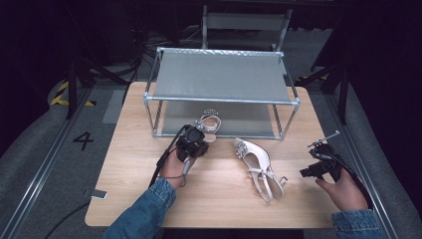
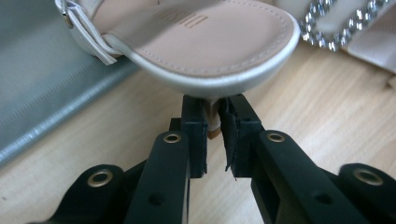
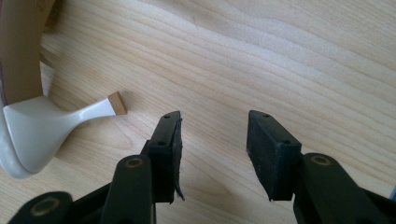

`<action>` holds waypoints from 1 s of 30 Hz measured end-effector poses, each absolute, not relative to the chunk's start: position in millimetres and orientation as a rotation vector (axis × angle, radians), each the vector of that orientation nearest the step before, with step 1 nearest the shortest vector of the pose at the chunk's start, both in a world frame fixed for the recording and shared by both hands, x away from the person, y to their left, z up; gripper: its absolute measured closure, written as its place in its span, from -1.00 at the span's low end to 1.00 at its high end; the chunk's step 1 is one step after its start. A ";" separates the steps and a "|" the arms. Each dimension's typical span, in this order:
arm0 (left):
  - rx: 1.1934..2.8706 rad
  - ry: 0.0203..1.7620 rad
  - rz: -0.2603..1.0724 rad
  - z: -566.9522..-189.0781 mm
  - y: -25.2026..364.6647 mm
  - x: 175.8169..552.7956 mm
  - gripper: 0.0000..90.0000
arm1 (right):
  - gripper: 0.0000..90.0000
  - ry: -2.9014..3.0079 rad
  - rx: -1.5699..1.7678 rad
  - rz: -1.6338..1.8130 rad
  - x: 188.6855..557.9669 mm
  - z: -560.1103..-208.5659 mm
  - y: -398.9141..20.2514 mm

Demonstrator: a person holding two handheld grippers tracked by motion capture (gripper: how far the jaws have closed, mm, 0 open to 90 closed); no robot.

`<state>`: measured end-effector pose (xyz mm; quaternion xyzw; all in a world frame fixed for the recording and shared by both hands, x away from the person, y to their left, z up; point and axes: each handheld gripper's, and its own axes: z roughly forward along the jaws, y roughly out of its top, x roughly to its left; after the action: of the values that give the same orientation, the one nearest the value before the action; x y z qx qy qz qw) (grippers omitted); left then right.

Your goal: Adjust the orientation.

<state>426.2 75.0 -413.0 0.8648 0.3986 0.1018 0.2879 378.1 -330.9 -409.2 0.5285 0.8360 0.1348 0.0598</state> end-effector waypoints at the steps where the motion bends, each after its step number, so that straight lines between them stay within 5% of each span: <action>1: 2.305 1.069 0.282 -412.3 73.9 429.0 0.78 | 0.24 2.529 1.604 0.407 377.6 -409.5 -331.7; 22: 2.262 1.229 0.342 -425.8 72.3 498.1 0.78 | 0.24 2.531 1.619 0.398 373.8 -414.0 -331.5; 30: 2.343 1.167 0.400 -429.1 64.6 517.0 0.78 | 0.24 2.549 1.603 0.392 375.3 -416.2 -328.2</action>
<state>517.0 64.6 -429.1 0.8580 0.4274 0.1466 0.2445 375.3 -328.2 -416.2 0.5273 0.8382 0.1289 0.0527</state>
